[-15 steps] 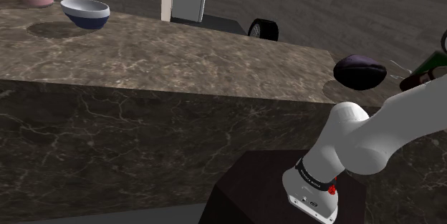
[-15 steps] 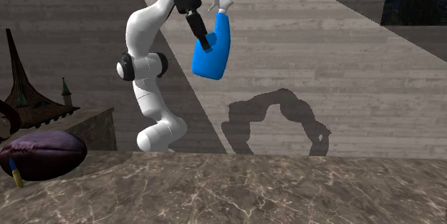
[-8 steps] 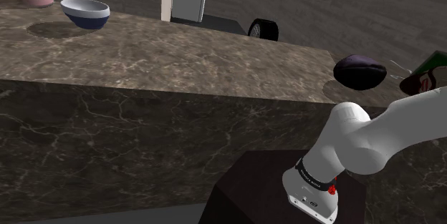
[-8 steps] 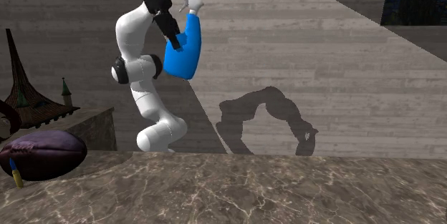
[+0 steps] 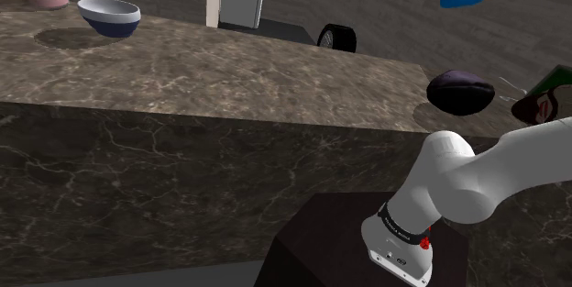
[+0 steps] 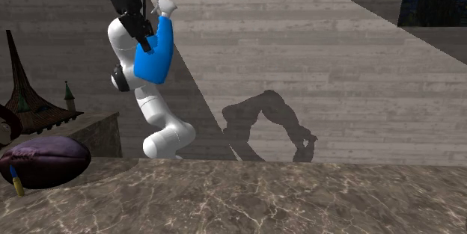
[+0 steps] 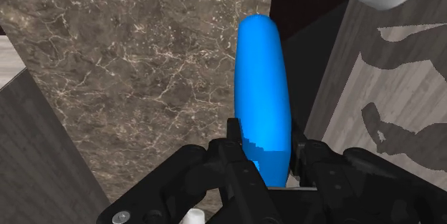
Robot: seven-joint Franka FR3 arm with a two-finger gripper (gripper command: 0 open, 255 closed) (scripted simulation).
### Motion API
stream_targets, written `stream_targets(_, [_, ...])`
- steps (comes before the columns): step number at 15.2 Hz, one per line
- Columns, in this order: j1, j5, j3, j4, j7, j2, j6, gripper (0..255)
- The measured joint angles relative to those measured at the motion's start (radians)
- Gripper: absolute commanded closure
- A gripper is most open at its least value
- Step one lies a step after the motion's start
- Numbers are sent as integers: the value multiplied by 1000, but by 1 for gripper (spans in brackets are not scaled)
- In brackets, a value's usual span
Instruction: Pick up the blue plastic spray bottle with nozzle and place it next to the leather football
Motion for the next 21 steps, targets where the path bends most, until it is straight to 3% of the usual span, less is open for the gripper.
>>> stream_targets(7, [44, -91, -133, 155, -140, -15, -155, 255])
stream_targets(10, [95, -137, -216, 270, -214, 9, -229, 255])
stream_targets(13, [185, -199, -342, 444, -317, 55, -324, 255])
stream_targets(16, [146, -224, -314, 374, -336, 5, -307, 255])
stream_targets(21, [51, -240, -238, 150, -321, -108, -210, 255])
